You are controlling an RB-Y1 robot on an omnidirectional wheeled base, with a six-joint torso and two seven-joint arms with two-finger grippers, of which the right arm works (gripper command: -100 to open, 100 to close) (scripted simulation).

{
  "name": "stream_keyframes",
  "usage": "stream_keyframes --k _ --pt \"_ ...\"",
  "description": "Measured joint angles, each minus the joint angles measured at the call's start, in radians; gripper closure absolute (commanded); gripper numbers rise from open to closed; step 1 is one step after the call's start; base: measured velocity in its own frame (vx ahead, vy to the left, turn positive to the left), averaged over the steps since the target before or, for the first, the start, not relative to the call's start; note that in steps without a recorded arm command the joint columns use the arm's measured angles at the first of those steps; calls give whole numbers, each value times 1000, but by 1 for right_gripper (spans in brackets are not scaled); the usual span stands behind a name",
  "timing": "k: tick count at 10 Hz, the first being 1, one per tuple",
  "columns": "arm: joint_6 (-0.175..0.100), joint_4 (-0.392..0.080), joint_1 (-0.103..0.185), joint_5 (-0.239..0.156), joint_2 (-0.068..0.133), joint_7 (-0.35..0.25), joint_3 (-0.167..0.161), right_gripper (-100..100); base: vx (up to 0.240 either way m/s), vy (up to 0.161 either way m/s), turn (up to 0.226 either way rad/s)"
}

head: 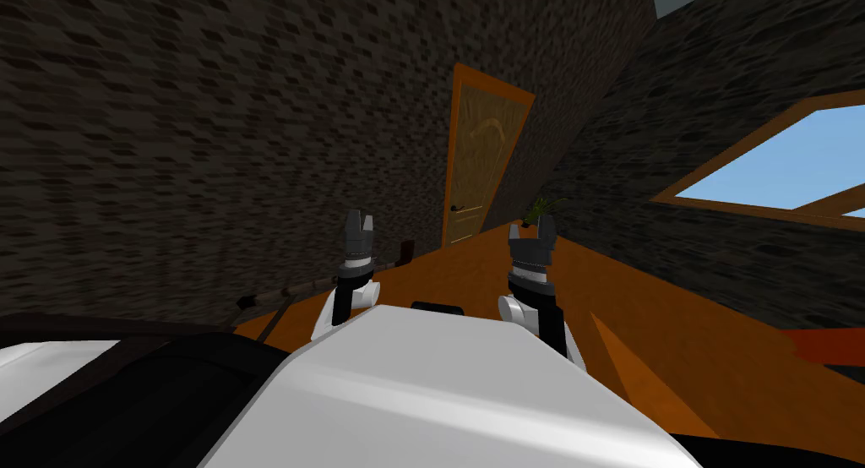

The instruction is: Pull the door open

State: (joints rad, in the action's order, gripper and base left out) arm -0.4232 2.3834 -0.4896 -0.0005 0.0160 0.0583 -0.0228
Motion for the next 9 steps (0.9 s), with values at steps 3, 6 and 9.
stream_keyframes --k 3,6,9 --pt "-26 -71 19 15 12 -14 -6 -100 113 -27 54" --pt "-44 -149 49 24 36 -42 7 -100 127 -23 58" --pt "-54 -214 79 37 51 -62 9 -100 85 -27 54"
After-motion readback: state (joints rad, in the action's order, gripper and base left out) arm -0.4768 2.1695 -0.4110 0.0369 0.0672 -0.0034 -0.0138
